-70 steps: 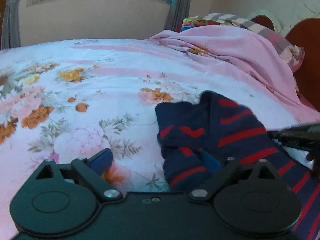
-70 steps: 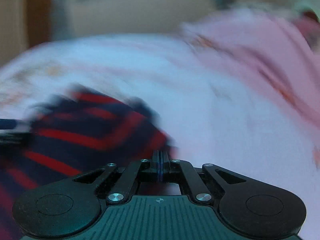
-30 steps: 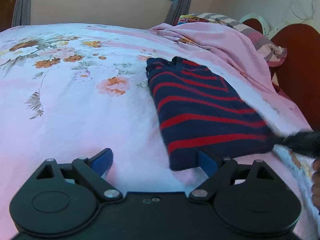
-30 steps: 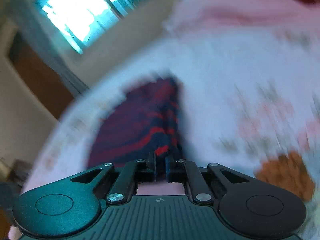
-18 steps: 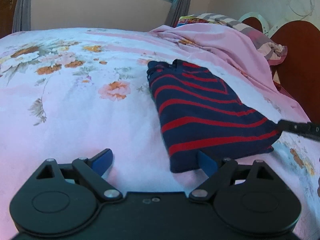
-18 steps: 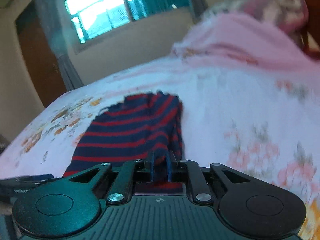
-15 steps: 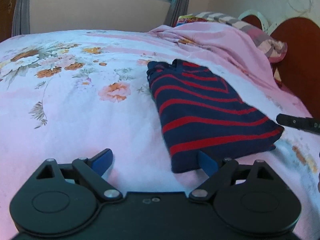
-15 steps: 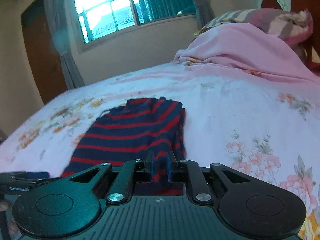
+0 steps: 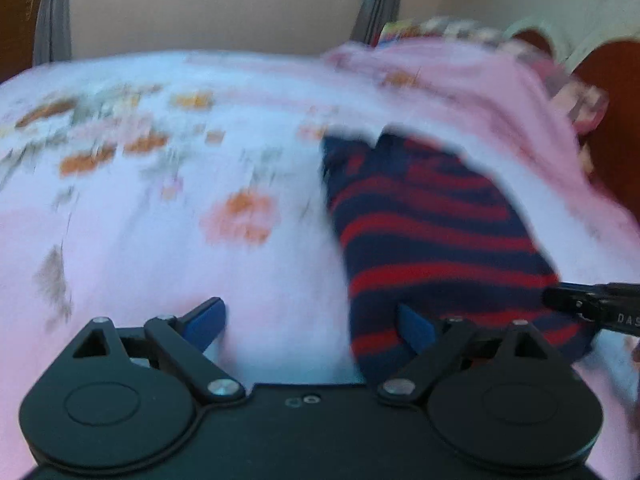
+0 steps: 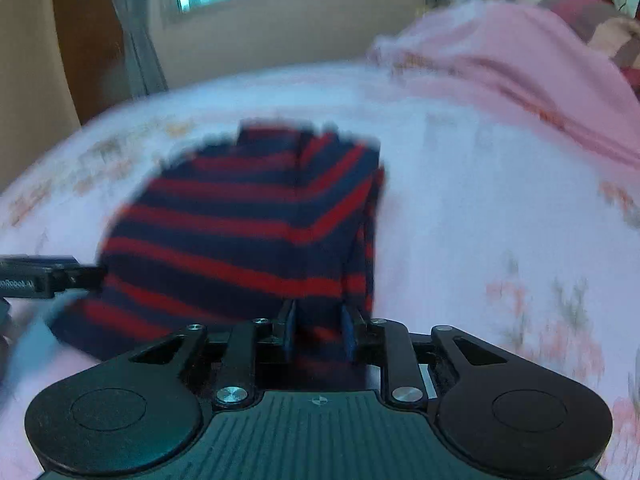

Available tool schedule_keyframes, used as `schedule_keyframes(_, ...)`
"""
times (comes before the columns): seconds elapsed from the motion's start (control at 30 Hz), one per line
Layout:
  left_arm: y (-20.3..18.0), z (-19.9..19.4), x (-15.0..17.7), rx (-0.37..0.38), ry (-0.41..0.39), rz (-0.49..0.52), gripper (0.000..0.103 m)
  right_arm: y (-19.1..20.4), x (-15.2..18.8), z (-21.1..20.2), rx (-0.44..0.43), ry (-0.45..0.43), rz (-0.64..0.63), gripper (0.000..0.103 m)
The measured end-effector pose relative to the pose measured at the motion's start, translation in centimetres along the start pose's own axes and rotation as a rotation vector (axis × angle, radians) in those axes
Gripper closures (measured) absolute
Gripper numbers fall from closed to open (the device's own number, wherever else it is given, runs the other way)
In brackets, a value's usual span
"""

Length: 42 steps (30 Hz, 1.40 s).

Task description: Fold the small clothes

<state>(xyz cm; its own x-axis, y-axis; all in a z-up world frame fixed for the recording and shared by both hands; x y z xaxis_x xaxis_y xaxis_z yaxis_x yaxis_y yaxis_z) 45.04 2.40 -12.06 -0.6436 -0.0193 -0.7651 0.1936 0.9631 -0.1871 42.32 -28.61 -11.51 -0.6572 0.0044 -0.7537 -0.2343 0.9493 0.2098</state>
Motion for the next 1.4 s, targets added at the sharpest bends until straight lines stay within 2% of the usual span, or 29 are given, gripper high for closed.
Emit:
schedule_keyframes(0.07, 0.3, 0.2, -1.2, 0.002, -0.045, 0.0, 0.012, -0.7, -1.5, -0.9, -0.03, -0.094, 0.039, 0.08)
schedule_keyframes(0.1, 0.3, 0.8, -1.7, -0.002, -0.041, 0.001, 0.012, -0.9, -2.2, -0.6, -0.035, -0.121, 0.044, 0.08)
schedule_keyframes(0.17, 0.3, 2.5, -2.5, -0.006, -0.023, -0.003, 0.011, -0.6, -3.4, 1.1, -0.033, -0.116, 0.033, 0.079)
schedule_keyframes(0.2, 0.2, 3.4, -2.6, -0.012, -0.004, 0.008, 0.009, -0.5, -3.6, 2.5, -0.026, -0.1, 0.01, 0.067)
schedule_keyframes(0.23, -0.1, 4.4, -2.5, -0.024, 0.034, 0.03, 0.006, -0.5, -3.5, 4.0, 0.013, -0.054, -0.009, 0.04)
schedule_keyframes(0.27, -0.3, 4.8, -2.5, -0.028, 0.043, 0.04, 0.006, -0.6, -3.2, 6.2, 0.065, 0.041, -0.02, 0.031)
schedule_keyframes(0.3, -0.4, 4.2, -2.8, -0.015, 0.041, 0.03, 0.01, -1.1, -3.2, 6.2, 0.043, 0.037, 0.0, 0.031)
schedule_keyframes(0.4, 0.2, 1.5, -3.3, 0.155, -0.023, 0.024, 0.009, -4.0, -3.5, 2.7, -0.091, -0.057, 0.129, 0.031)
schedule_keyframes(0.47, 1.2, 1.0, -3.1, 0.242, 0.005, -0.002, 0.009, -5.9, -3.3, 1.3, -0.208, -0.047, 0.219, 0.031)
schedule_keyframes(0.53, 2.3, 1.3, -2.7, 0.331, 0.045, -0.03, 0.01, -7.5, -2.8, 1.0, -0.28, -0.02, 0.261, 0.031)
schedule_keyframes(0.57, 2.9, 1.9, -2.4, 0.37, 0.085, -0.066, 0.011, -8.0, -2.8, 1.1, -0.302, -0.001, 0.283, 0.031)
schedule_keyframes(0.6, 3.3, 2.4, -2.2, 0.393, 0.111, -0.104, 0.016, -8.5, -2.6, 1.2, -0.322, 0.019, 0.31, 0.031)
schedule_keyframes(0.63, 3.8, 2.9, -2.1, 0.431, 0.127, -0.138, 0.026, -9.1, -2.6, 1.7, -0.336, 0.036, 0.336, 0.031)
schedule_keyframes(0.7, 5.0, 4.1, -1.9, 0.476, 0.155, -0.209, 0.037, -10.2, -2.7, 2.4, -0.376, 0.05, 0.386, 0.031)
schedule_keyframes(0.77, 6.3, 5.0, -1.9, 0.545, 0.167, -0.291, 0.037, -10.9, -2.6, 2.9, -0.404, 0.057, 0.419, 0.035)
schedule_keyframes(0.83, 7.3, 5.9, -2.1, 0.602, 0.177, -0.349, 0.037, -11.2, -2.6, 3.3, -0.42, 0.069, 0.438, 0.045)
schedule_keyframes(0.9, 7.6, 6.8, -2.2, 0.632, 0.19, -0.357, 0.037, -11.5, -2.8, 3.7, -0.449, 0.074, 0.458, 0.05)
schedule_keyframes(1.07, 7.3, 8.2, -2.5, 0.676, 0.189, -0.344, 0.037, -12.1, -2.9, 4.5, -0.51, 0.09, 0.484, 0.05)
schedule_keyframes(1.17, 6.8, 9.1, -2.8, 0.697, 0.184, -0.331, 0.042, -11.6, -3.4, 5.7, -0.551, 0.104, 0.468, 0.05)
schedule_keyframes(1.23, 6.5, 10.0, -3.1, 0.717, 0.186, -0.324, 0.054, -11.0, -3.8, 6.9, -0.58, 0.117, 0.451, 0.05)
schedule_keyframes(1.27, 6.3, 10.4, -3.2, 0.729, 0.188, -0.314, 0.057, -10.7, -4.0, 7.4, -0.592, 0.12, 0.446, 0.05)
schedule_keyframes(1.3, 6.1, 10.8, -3.3, 0.74, 0.192, -0.304, 0.06, -10.3, -4.3, 8.0, -0.612, 0.122, 0.442, 0.052)
schedule_keyframes(1.4, 5.7, 11.5, -3.5, 0.735, 0.184, -0.28, 0.065, -9.5, -4.7, 9.7, -0.624, 0.142, 0.415, 0.067)
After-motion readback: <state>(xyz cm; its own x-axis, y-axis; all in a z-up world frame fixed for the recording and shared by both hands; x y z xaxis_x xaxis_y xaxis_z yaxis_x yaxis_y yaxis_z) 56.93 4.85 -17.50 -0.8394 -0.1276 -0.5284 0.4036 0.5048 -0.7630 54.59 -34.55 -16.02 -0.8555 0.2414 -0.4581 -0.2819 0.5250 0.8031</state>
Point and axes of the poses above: each gripper's, at about its wrist camera, not at the fingertips, and z roughly the way its jaws point, y to its left, x to its underside, the point moved 1 cm from there along z, roughly the way its jaws point
